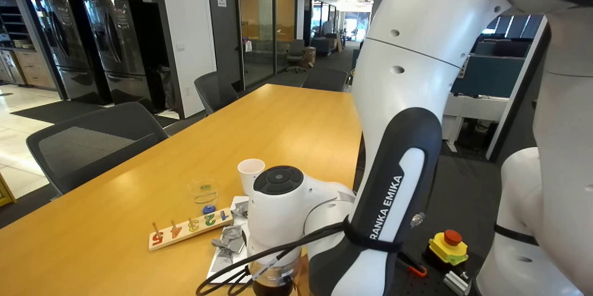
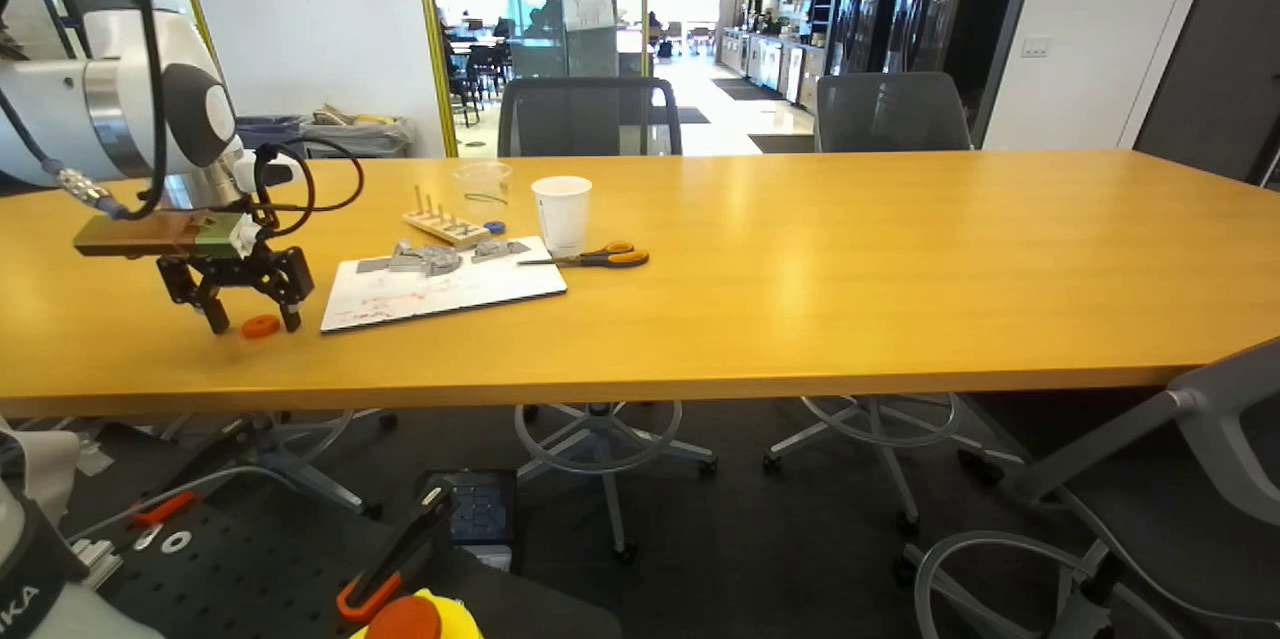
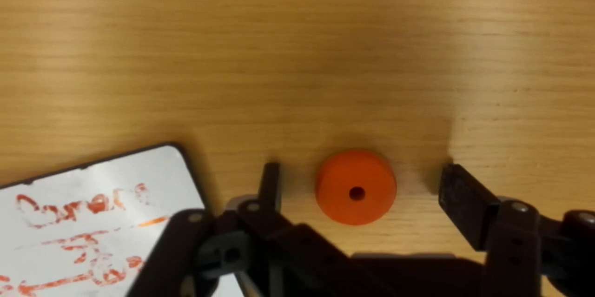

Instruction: Put the orange rings inside the white cup, place the blue ring in the clear cup

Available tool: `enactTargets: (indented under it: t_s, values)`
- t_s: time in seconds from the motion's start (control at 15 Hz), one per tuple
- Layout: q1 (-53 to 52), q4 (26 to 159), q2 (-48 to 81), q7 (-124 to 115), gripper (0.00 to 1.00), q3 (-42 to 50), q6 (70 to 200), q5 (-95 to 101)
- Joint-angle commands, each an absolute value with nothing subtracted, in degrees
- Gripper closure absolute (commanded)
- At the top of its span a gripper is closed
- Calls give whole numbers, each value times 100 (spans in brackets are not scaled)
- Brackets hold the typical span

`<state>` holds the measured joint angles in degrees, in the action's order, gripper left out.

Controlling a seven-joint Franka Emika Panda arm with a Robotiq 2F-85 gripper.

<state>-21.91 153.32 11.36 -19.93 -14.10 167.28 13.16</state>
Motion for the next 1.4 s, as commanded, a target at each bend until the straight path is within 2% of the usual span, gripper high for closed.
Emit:
enactTargets:
  t_s: [0.0, 0.33, 0.8, 0.87, 1.33]
  values:
    - [-2324, 15322, 918, -2250, 42, -1247, 16598, 1510]
    - [-2423, 15317, 606, -2649, 82, -910, 16253, 1963]
    - [-2124, 14376, 7, -3152, 83, -412, 15098, 2627]
    - [-1794, 14206, -31, -3149, 83, -608, 15046, 2674]
    - [-935, 13160, 344, -3302, 83, -422, 15121, 3232]
